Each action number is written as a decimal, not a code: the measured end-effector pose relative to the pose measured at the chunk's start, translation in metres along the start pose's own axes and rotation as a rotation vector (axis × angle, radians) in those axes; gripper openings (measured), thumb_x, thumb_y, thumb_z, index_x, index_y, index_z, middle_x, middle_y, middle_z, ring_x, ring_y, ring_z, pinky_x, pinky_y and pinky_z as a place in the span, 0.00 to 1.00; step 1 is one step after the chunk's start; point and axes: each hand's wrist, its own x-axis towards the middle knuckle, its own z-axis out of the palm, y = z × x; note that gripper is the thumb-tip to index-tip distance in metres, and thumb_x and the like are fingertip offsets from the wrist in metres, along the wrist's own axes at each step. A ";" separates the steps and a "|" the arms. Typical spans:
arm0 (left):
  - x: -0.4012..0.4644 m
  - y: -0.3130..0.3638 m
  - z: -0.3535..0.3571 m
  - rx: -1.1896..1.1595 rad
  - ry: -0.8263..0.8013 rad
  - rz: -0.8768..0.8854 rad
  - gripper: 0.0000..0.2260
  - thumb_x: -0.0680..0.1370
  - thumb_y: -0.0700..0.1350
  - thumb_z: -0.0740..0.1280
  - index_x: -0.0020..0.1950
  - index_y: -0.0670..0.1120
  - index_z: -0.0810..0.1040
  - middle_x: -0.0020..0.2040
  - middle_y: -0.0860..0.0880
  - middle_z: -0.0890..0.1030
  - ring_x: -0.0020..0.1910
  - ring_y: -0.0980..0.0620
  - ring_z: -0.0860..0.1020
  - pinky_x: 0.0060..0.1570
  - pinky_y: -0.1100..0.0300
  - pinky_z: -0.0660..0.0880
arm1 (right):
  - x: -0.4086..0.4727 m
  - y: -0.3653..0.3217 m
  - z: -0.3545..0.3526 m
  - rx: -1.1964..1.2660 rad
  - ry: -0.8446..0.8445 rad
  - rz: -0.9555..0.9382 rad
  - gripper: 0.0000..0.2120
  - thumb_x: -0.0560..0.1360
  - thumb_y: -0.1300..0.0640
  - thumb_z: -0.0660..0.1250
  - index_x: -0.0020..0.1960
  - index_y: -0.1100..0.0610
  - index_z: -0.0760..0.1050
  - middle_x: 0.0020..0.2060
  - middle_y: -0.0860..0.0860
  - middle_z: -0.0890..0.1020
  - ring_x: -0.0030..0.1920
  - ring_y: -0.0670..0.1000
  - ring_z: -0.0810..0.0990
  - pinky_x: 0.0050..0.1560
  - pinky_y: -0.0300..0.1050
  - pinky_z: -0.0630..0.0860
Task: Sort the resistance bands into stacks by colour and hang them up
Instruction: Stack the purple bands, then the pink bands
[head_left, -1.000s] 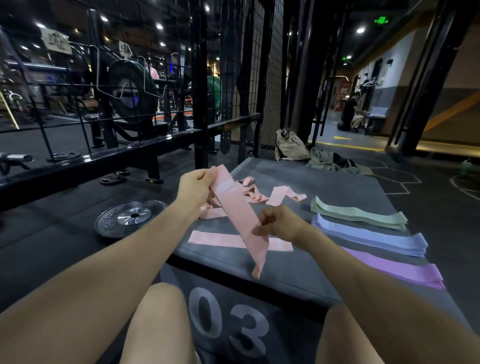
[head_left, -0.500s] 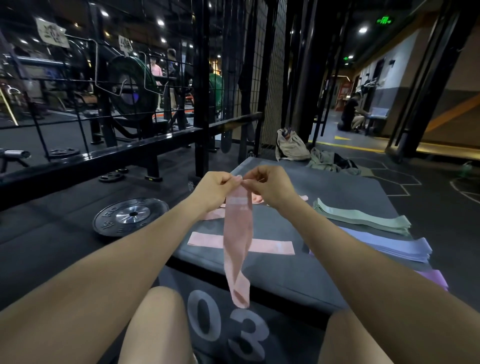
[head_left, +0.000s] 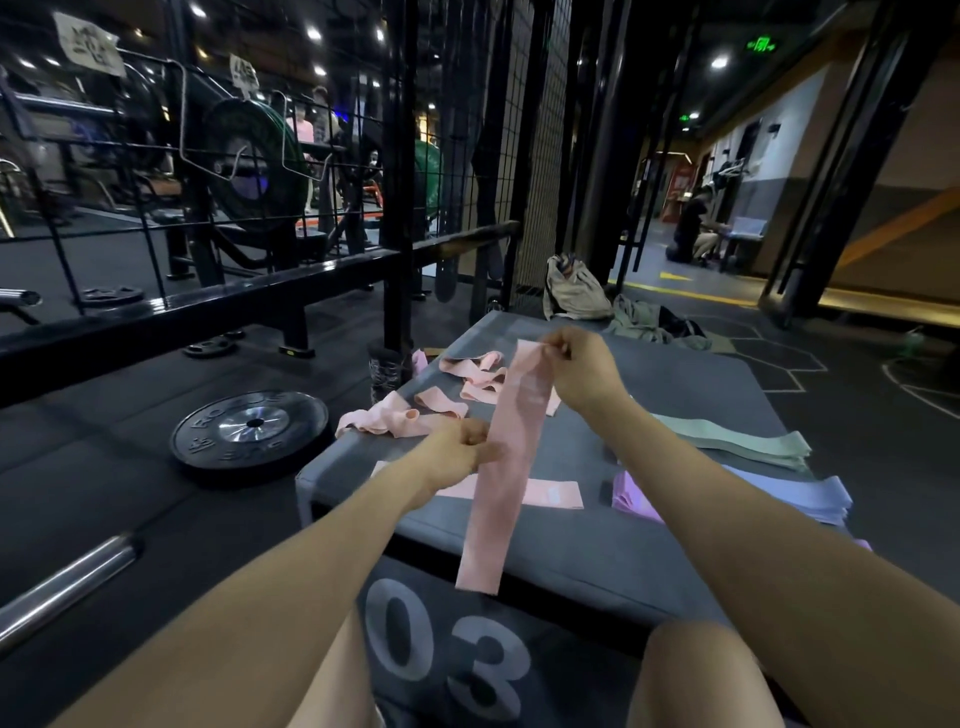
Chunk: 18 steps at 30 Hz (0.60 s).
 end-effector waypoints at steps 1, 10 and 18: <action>0.000 0.001 0.003 0.022 0.020 0.001 0.07 0.78 0.39 0.64 0.40 0.46 0.73 0.32 0.55 0.75 0.33 0.60 0.72 0.35 0.73 0.70 | 0.000 0.005 -0.001 0.006 0.015 0.021 0.10 0.79 0.66 0.57 0.55 0.65 0.75 0.42 0.54 0.75 0.42 0.52 0.72 0.29 0.33 0.67; -0.004 -0.015 -0.001 0.091 -0.073 -0.020 0.15 0.74 0.58 0.63 0.32 0.52 0.69 0.35 0.51 0.67 0.38 0.51 0.65 0.43 0.57 0.63 | 0.007 0.042 -0.009 0.148 0.180 0.246 0.08 0.77 0.63 0.58 0.45 0.57 0.75 0.40 0.56 0.80 0.41 0.56 0.77 0.35 0.46 0.72; -0.010 -0.031 -0.018 0.201 -0.210 -0.142 0.10 0.70 0.43 0.75 0.46 0.45 0.77 0.42 0.49 0.80 0.40 0.53 0.76 0.40 0.66 0.71 | 0.007 0.079 -0.010 0.238 0.291 0.444 0.08 0.76 0.64 0.59 0.45 0.58 0.76 0.47 0.61 0.82 0.50 0.62 0.80 0.54 0.60 0.77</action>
